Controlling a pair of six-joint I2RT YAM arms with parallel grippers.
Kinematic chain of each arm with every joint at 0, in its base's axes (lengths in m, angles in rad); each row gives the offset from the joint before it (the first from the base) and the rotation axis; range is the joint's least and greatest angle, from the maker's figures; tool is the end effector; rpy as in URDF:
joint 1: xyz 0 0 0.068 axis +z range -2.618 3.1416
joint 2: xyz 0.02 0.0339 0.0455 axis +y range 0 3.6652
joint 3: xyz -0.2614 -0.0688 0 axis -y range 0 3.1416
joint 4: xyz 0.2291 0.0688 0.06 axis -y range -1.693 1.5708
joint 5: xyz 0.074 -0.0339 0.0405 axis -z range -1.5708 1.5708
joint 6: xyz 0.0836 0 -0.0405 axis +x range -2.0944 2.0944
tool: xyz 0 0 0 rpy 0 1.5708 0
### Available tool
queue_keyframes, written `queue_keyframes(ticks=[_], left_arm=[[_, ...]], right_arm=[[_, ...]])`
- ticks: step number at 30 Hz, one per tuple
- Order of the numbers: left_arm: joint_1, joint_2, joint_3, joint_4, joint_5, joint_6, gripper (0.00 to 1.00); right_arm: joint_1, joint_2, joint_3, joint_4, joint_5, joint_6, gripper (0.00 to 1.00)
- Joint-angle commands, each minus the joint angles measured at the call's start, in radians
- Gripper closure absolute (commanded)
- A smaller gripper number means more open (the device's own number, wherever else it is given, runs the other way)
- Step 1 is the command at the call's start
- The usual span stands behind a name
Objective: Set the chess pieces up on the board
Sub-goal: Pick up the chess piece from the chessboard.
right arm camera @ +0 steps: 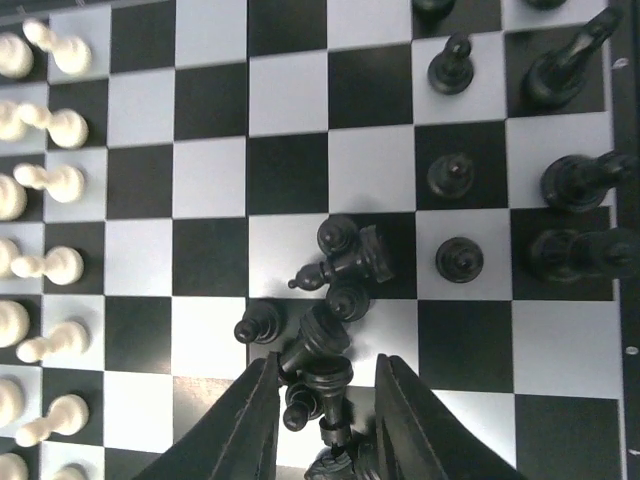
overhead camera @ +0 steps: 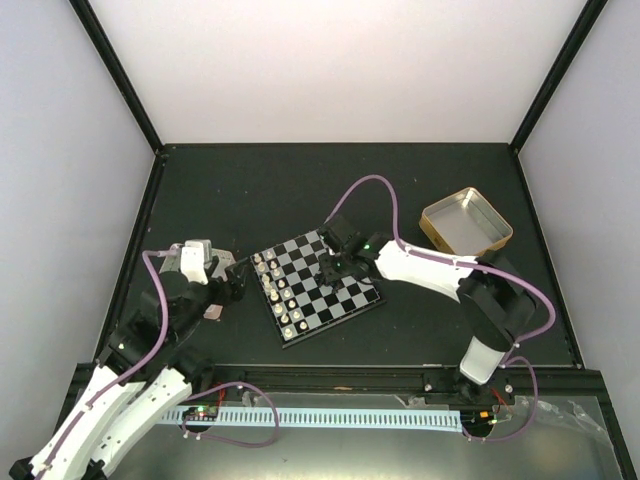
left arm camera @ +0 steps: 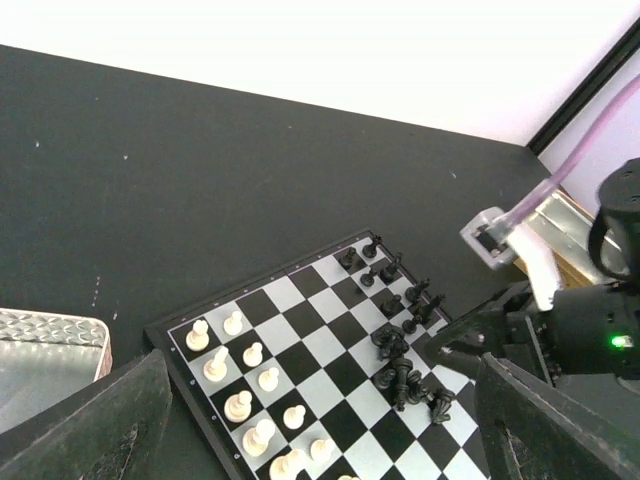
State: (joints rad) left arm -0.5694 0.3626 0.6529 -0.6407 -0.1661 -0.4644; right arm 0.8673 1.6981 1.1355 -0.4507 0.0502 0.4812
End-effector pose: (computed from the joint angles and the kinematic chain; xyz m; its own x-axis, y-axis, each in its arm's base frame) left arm 0.1126 -0.0557 0.2756 -0.4381 -0.2441 -0.8652 0.2290 0.9004 -0.3699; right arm 0.2376 0.2736 0.1677 -0.8312 -0.2652 -0.4887 -0.4058 0.8902 0.2071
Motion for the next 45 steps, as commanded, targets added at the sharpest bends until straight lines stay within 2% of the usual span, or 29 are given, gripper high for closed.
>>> queue_keyframes(ticks=[1,14,29,34,39,45], left_arm=[[0.008,-0.033,0.020,-0.036,0.019,0.022,0.15],[0.007,-0.069,0.004,-0.034,0.023,0.021,0.15],[0.007,-0.076,0.000,-0.030,0.022,0.020,0.15],[0.008,-0.073,-0.002,-0.028,0.021,0.019,0.15],[0.007,-0.071,-0.001,-0.028,0.021,0.019,0.15],[0.007,-0.074,-0.001,-0.029,0.019,0.018,0.15]], right_arm=[[0.022,0.032,0.035,-0.032,-0.006,0.021,0.76],[0.067,0.080,0.038,-0.067,0.002,0.043,0.78],[0.068,0.135,0.079,-0.089,0.020,0.040,0.89],[0.067,0.121,0.074,-0.095,0.023,0.041,0.89],[0.068,0.090,0.060,-0.075,0.012,0.036,0.95],[0.068,-0.020,0.026,-0.028,0.043,0.035,0.95]])
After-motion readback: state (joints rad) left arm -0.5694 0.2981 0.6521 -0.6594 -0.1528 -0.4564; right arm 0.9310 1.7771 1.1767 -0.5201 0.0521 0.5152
